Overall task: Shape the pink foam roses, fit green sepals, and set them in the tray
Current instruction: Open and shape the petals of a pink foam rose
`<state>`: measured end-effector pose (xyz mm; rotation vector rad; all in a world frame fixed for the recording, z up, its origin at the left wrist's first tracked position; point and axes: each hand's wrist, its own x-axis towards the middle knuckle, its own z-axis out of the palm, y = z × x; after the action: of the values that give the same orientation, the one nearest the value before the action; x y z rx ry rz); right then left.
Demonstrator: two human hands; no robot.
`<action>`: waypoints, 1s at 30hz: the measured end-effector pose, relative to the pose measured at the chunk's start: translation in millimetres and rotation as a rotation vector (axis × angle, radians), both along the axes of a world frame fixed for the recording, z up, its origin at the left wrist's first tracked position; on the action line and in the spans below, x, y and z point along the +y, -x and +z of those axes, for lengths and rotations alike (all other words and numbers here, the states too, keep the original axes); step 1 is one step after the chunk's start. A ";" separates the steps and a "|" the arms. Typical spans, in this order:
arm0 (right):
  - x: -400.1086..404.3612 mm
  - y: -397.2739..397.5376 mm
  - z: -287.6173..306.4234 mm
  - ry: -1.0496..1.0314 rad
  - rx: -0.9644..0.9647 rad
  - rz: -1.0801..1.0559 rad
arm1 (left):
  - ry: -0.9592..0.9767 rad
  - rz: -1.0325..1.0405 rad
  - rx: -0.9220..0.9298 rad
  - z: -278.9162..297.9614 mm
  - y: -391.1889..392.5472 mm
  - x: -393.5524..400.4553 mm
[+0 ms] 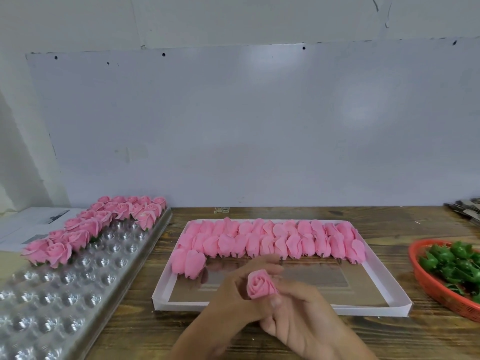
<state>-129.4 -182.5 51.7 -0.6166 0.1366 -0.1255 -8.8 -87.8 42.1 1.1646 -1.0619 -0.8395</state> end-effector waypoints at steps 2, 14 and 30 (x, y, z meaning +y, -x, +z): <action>3.1 -0.4 1.2 -0.039 0.011 0.043 | 0.018 0.000 -0.064 1.3 1.0 0.4; 4.7 -4.6 0.0 -0.036 0.022 -0.021 | 0.030 0.087 0.128 11.1 5.2 0.6; 24.5 -14.0 -16.9 0.824 0.215 -0.499 | -0.022 0.316 0.386 8.9 16.8 -6.7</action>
<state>-115.4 -158.0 34.7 -1.4118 0.4587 -0.6180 -25.6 -94.5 51.0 1.0976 -0.5371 -0.7845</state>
